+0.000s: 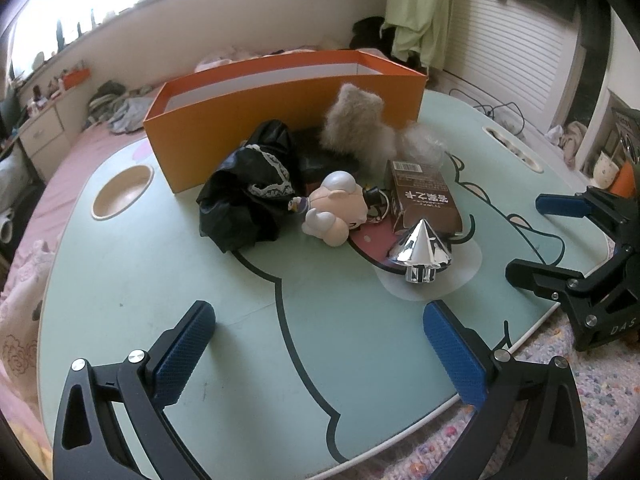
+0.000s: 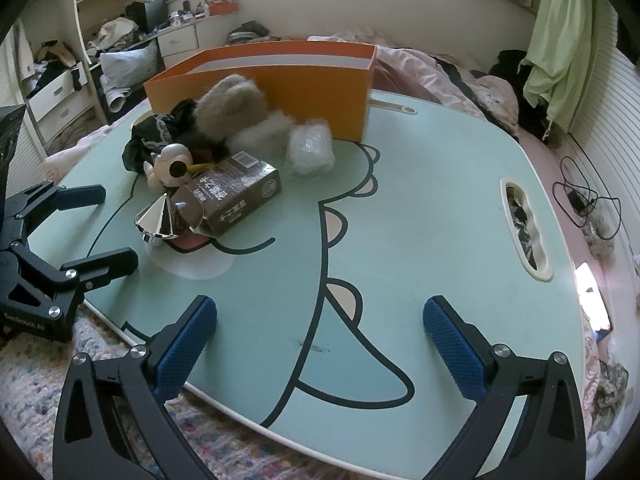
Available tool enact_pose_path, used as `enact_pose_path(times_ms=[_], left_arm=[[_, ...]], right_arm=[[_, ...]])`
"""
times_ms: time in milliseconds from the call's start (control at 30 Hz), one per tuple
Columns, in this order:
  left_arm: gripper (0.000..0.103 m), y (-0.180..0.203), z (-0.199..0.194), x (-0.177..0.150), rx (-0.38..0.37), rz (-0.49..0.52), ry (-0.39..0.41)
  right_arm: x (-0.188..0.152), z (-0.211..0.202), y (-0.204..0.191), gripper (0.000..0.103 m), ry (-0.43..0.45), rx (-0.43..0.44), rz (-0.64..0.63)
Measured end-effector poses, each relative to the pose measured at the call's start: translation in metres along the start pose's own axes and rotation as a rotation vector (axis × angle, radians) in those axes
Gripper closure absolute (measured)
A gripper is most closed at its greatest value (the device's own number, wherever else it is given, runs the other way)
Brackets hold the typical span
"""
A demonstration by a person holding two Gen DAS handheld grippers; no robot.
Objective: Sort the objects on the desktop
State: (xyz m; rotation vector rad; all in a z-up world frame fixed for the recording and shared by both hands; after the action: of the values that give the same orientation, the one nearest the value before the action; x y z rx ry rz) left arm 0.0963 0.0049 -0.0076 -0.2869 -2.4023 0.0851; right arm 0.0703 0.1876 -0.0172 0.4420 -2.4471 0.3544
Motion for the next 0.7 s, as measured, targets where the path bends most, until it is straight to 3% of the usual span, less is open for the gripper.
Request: enact_pose_path(times_ms=[700], left_arm=[[0.000, 0.0003, -0.0005, 0.0006, -0.002, 0.002, 0.004]], right_arm=[[-0.0006, -0.0066, 0.0080, 0.001, 0.046, -0.003, 0.025]])
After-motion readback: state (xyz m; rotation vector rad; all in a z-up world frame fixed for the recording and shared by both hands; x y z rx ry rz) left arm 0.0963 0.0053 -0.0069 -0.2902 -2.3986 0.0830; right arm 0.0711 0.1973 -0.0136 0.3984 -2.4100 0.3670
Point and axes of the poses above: each gripper's, at about its wrist camera, not at the fingertips, and z roughly the way its jaws point, y to its right, x to its top, the point moved 1 cm from there along z, roughly the way its jaws point, and after that the axes turned 11 degrees about x, right-handed, at the moved point
